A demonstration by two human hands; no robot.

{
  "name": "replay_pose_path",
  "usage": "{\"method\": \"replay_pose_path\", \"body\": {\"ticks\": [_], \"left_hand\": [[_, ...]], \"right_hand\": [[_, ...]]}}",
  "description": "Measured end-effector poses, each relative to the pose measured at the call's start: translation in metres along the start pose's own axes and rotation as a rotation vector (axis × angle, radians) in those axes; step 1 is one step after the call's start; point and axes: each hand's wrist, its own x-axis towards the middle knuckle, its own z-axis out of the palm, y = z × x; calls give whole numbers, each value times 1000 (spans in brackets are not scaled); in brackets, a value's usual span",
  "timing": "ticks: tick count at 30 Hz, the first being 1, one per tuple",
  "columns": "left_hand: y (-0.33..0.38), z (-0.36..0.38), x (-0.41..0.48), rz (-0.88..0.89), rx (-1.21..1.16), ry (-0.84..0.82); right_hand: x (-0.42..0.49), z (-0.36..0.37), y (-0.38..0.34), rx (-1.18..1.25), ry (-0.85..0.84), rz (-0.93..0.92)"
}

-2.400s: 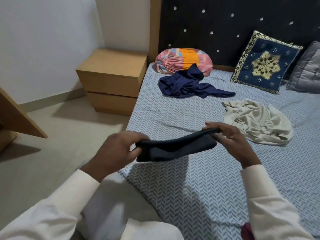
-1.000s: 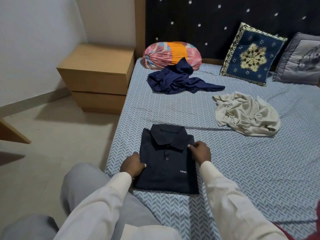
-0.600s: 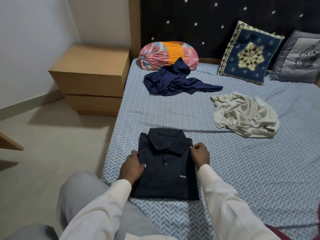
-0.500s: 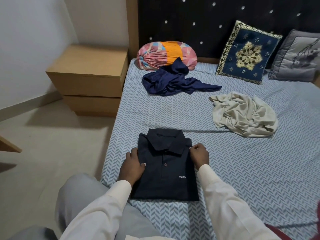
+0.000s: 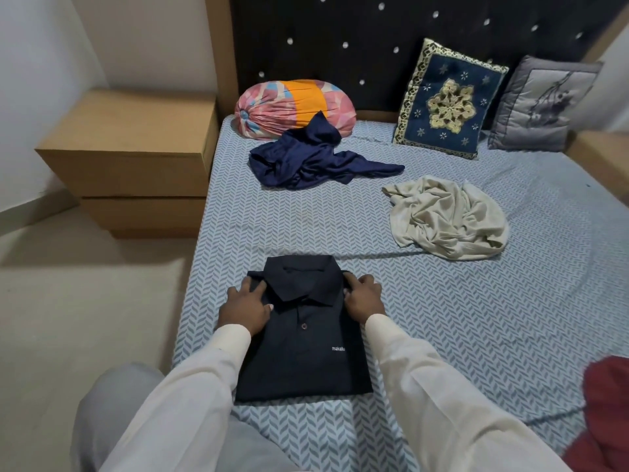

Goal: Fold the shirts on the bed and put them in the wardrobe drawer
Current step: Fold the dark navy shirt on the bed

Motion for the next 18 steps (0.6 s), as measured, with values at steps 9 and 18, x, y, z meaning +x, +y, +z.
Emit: {"method": "replay_pose_path", "body": {"ticks": [9, 18], "left_hand": [[-3, 32, -38, -247, -255, 53], [-32, 54, -67, -193, -427, -338]], "right_hand": [[-51, 0, 11, 156, -189, 117], [-143, 26, 29, 330, -169, 127]]}}
